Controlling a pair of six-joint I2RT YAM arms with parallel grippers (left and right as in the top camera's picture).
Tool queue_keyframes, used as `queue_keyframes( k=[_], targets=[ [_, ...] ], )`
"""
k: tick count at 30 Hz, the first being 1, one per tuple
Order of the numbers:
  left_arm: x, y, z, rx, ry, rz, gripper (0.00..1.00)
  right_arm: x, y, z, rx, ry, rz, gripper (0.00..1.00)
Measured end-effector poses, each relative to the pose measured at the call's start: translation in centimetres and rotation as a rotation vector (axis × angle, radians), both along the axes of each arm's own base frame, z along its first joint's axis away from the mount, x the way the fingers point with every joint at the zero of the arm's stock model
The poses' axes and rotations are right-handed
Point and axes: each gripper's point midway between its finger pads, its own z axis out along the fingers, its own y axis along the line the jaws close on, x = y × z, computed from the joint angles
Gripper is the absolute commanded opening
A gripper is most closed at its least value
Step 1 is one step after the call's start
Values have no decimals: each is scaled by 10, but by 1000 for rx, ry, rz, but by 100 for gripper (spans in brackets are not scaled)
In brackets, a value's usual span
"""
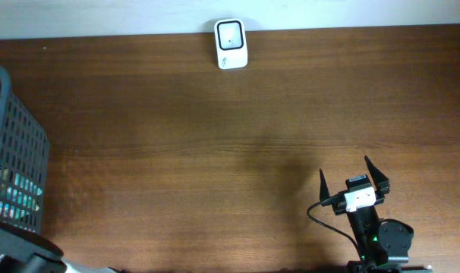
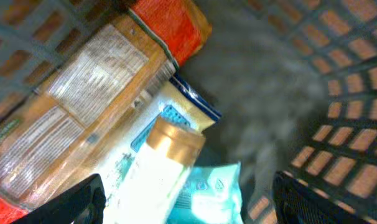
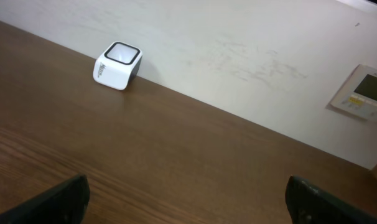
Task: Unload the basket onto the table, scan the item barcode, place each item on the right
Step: 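Reach the left gripper into the grey basket and grasp the white tube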
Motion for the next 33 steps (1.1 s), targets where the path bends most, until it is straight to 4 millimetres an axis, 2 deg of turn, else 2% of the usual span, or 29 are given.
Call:
queue_keyframes(
  k=[4,5,8,10,11,13,15,16,17,18,20,23,26,27,28,29,30,33],
  targets=[
    [-7,-3,-54,-57,92,-36,75,0,0,0,0,0,0,99],
    [-7,-2,-62,-69,108,-37,72,0,0,0,0,0,0,99],
    [-12,1,-83,-88,161,-37,58,0,0,0,0,0,0,99],
    [-16,4,-91,-85,195,-34,40,0,0,0,0,0,0,99],
    [-18,5,-93,-79,209,-31,30,0,0,0,0,0,0,99],
    [-22,10,-92,-60,228,-29,27,0,0,0,0,0,0,99],
    [-24,11,-92,-55,235,-22,19,0,0,0,1,0,0,99],
    [-24,11,-92,-54,237,-23,26,0,0,0,-1,0,0,99],
    [-25,12,-92,-52,239,-24,43,0,0,0,0,0,0,99],
    [-25,12,-92,-52,240,-22,49,0,0,0,1,0,0,99],
    [-28,6,-94,-77,252,-19,54,0,0,0,0,0,0,99],
    [-36,-5,-98,-124,285,-20,54,0,0,0,0,0,0,99],
    [-42,-10,-99,-145,310,-19,43,0,0,0,0,0,0,99],
    [-43,-10,-99,-144,316,-19,36,0,0,0,0,0,0,99],
    [-44,-9,-99,-142,320,-16,26,0,0,0,0,0,0,99],
    [-46,-9,-99,-140,326,-10,9,0,0,0,0,0,0,99],
    [-47,-8,-99,-136,334,-6,1,0,0,0,0,0,0,99],
    [-53,-2,-97,-117,352,6,0,0,0,0,0,0,0,99]
  ],
)
